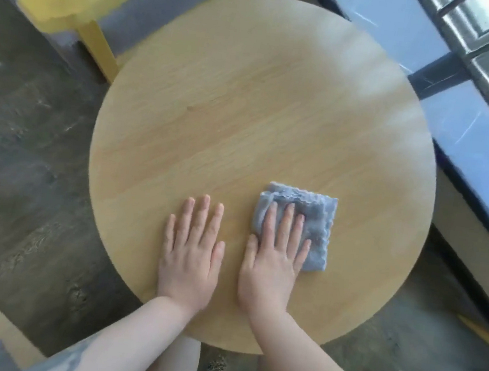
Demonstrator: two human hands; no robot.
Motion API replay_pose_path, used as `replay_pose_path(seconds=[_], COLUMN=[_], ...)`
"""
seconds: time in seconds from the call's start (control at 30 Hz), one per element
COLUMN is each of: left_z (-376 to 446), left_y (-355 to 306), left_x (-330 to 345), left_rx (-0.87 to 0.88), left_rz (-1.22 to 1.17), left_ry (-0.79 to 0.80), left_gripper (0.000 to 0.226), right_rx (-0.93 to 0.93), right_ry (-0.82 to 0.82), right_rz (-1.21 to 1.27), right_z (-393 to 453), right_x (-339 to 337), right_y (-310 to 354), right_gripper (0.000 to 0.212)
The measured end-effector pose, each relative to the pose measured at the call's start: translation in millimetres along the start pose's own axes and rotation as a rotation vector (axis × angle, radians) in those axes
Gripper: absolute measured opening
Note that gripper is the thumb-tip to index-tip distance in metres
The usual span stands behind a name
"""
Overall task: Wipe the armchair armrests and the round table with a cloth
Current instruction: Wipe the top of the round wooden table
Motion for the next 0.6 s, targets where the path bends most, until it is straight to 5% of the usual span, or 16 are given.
replay_pose_path(seconds=[0.13, 0.27, 0.4, 0.6], left_z=[-1, -3, -9, -9], left_y=[-17, -44, -85, -106], left_x=[7, 16, 28, 23], left_rx=[-0.126, -0.282, -0.421, -0.448], left_rz=[-0.049, -0.078, -0.132, -0.151], left_ry=[-0.022, -0.074, -0.101, -0.017], left_gripper=[0.058, 0.06, 0.062, 0.063], right_rx=[-0.6, -0.374, 0.082, -0.541], right_ry=[0.14, 0.088, -0.026, 0.264], right_rz=[-0.146, -0.134, 0.087, 0.232], right_z=[-75, -47, 21, -32], right_x=[-7, -36, -45, -54], right_y=[-70, -160, -132, -169], right_gripper=[0.059, 0.06, 0.063, 0.096])
Point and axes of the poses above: each hand's wrist, its own z-axis towards the middle knuckle, its own x-axis out of the palm, y = z × x, the point moved 1 cm from there along z, towards the middle knuckle, and after that the axes turned 10 degrees about -x, right-handed, at the moved point
